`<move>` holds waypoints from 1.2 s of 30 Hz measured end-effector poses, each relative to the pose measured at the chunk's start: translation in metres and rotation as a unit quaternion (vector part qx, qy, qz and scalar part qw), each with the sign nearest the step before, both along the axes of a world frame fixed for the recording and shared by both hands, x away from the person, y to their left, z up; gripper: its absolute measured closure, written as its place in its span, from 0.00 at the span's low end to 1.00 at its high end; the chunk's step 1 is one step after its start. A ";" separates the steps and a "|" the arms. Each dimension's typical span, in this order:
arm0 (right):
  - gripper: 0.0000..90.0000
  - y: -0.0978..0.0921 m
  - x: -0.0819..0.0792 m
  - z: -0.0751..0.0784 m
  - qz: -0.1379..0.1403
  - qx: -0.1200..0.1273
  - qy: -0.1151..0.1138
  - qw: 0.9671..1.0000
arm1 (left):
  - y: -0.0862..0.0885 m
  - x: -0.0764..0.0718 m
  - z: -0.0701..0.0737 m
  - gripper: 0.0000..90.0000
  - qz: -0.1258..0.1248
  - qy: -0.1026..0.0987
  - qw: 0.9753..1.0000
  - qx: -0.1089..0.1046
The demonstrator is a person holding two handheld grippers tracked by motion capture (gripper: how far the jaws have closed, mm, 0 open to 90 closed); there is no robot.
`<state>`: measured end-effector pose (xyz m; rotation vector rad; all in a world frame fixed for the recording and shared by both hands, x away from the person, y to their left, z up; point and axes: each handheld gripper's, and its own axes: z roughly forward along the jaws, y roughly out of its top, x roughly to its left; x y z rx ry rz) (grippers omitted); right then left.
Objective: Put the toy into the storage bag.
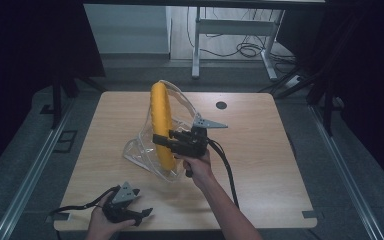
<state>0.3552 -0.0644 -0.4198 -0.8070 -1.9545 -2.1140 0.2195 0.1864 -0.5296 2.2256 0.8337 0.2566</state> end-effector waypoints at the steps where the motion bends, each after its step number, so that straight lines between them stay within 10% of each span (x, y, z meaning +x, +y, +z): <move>1: 0.55 0.000 -0.001 0.001 -0.007 -0.006 -0.009 1.000 | 0.000 0.000 0.000 0.22 0.000 0.000 1.000 0.000; 17: 0.31 -0.004 -0.016 0.010 -0.042 -0.061 -0.066 0.995 | -0.001 0.000 -0.001 0.21 -0.001 0.002 1.000 0.000; 36: 0.34 -0.059 -0.031 -0.004 -0.067 -0.083 -0.076 0.991 | -0.001 0.001 -0.001 0.21 0.001 0.002 1.000 0.004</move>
